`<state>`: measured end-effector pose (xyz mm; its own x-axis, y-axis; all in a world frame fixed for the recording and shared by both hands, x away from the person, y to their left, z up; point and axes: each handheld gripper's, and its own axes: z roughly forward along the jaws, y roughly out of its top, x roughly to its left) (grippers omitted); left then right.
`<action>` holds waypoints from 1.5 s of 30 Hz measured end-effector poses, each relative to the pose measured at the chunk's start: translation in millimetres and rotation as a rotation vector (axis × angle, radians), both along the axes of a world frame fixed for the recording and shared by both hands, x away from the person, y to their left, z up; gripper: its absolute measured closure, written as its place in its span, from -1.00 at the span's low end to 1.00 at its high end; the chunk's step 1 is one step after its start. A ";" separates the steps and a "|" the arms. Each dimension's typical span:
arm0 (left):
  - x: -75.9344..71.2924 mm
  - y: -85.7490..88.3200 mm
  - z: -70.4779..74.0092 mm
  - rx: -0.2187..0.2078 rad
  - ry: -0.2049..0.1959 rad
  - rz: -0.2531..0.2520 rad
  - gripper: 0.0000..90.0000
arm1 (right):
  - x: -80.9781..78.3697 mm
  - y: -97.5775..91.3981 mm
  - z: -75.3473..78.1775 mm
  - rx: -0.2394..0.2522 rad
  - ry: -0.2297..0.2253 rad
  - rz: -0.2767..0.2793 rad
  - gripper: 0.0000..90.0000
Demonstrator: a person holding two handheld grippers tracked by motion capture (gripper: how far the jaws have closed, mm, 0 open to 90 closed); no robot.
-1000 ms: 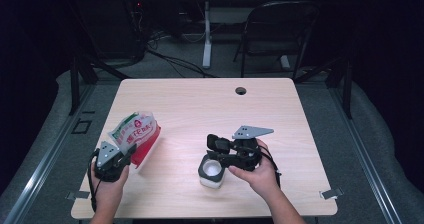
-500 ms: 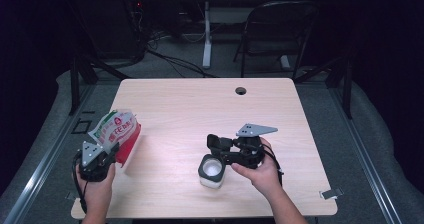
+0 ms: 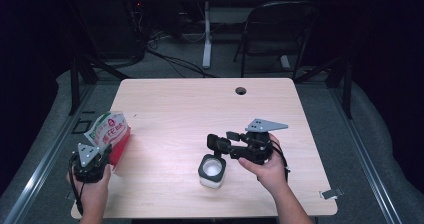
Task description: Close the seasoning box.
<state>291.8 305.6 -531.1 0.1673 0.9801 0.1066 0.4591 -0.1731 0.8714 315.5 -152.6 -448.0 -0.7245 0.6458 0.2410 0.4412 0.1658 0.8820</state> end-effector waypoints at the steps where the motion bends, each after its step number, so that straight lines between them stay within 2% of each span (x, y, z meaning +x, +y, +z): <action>1: 0.6 -1.1 -1.0 0.005 0.006 -0.003 0.99 | 0.4 -3.5 2.0 0.006 -0.003 -0.007 0.11; 3: 1.5 -3.1 -2.5 0.015 0.014 -0.011 0.99 | 1.5 -8.7 3.7 0.009 -0.007 -0.028 0.12; 7: 2.9 -5.2 -5.0 0.010 0.029 -0.020 0.98 | 6.0 -15.6 -0.2 -0.035 -0.016 -0.085 0.13; 10: 2.9 -5.2 -6.1 0.010 0.038 -0.021 0.98 | 11.7 -18.3 -8.4 -0.046 0.016 -0.093 0.16; 14: 3.8 -3.2 -8.1 -0.003 0.050 -0.018 0.97 | 16.2 -16.8 -16.3 -0.064 0.048 -0.075 0.22; 18: 3.5 -0.7 -8.8 -0.026 0.045 -0.015 0.95 | 16.9 -12.6 -19.7 -0.089 0.068 -0.021 0.46; 21: 2.4 -1.4 -8.1 -0.029 0.037 -0.025 0.90 | 16.5 -9.7 -22.2 -0.111 0.071 -0.005 0.72; 23: 1.6 -2.8 -7.0 -0.029 0.028 -0.033 0.82 | 15.7 -7.9 -22.7 -0.123 0.066 0.002 0.81; 26: -0.1 -6.1 -5.4 -0.031 0.014 -0.050 0.69 | 13.5 -6.1 -21.8 -0.149 0.039 0.000 0.83; 30: -2.0 -10.8 -2.9 -0.028 0.003 -0.070 0.39 | 11.3 -4.8 -20.2 -0.179 0.021 0.004 0.85; 33: -3.3 -14.2 -1.8 -0.050 0.007 -0.092 0.23 | 9.7 -3.6 -19.0 -0.203 0.007 0.003 0.86; 35: -5.8 -18.0 -1.1 -0.046 -0.001 -0.101 0.11 | 8.3 -2.2 -18.9 -0.209 -0.002 0.000 0.86; 39: -11.4 -28.0 1.8 -0.019 -0.013 -0.140 0.02 | 5.1 -0.9 -17.5 -0.228 -0.010 0.013 0.85; 43: -14.7 -39.1 0.9 -0.002 0.005 -0.192 -0.03 | 4.0 1.0 -18.0 -0.199 0.018 0.037 0.74; 45: -17.1 -47.2 -1.5 0.009 0.022 -0.230 -0.04 | 1.6 4.3 -18.2 -0.207 0.015 0.060 0.72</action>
